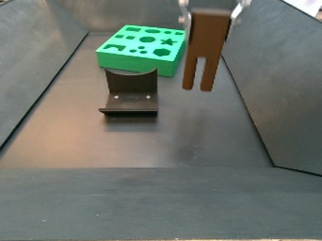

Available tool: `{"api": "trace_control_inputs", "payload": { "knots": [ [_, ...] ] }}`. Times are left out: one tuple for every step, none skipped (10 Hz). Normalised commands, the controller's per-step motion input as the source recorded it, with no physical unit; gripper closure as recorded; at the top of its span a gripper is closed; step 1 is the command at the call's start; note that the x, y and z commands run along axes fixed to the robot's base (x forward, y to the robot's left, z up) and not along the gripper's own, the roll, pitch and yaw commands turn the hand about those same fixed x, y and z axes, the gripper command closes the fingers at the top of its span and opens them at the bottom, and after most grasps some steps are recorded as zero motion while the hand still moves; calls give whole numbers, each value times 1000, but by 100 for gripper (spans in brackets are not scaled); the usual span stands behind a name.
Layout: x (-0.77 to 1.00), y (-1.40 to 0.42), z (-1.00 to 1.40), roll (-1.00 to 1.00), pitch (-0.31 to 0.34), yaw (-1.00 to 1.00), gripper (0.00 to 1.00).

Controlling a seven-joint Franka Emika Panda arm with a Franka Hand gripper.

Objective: Pick up the square-circle object. Move up. Rotate the square-circle object. Move to above the board. Insert the square-circle object.
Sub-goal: Move to above the board.

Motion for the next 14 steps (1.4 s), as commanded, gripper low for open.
{"api": "trace_control_inputs", "payload": {
  "knots": [
    [103,227,1000,-132,80,-19,100],
    [99,214,1000,-120,77,-26,100],
    [89,192,1000,-103,76,-27,100],
    [80,180,1000,-91,75,-29,100],
    [61,132,834,-78,74,-29,100],
    [36,74,604,-63,73,-28,100],
    [22,50,434,-52,72,-28,100],
    [17,42,265,-42,73,-28,100],
    [127,-1000,193,193,325,-375,100],
    [130,-1000,186,203,305,-308,100],
    [132,-1000,191,190,270,-213,100],
    [138,-1000,191,71,165,-61,100],
    [142,-1000,191,54,136,-31,100],
    [151,-1000,194,18,115,-11,100]
  ]
}}
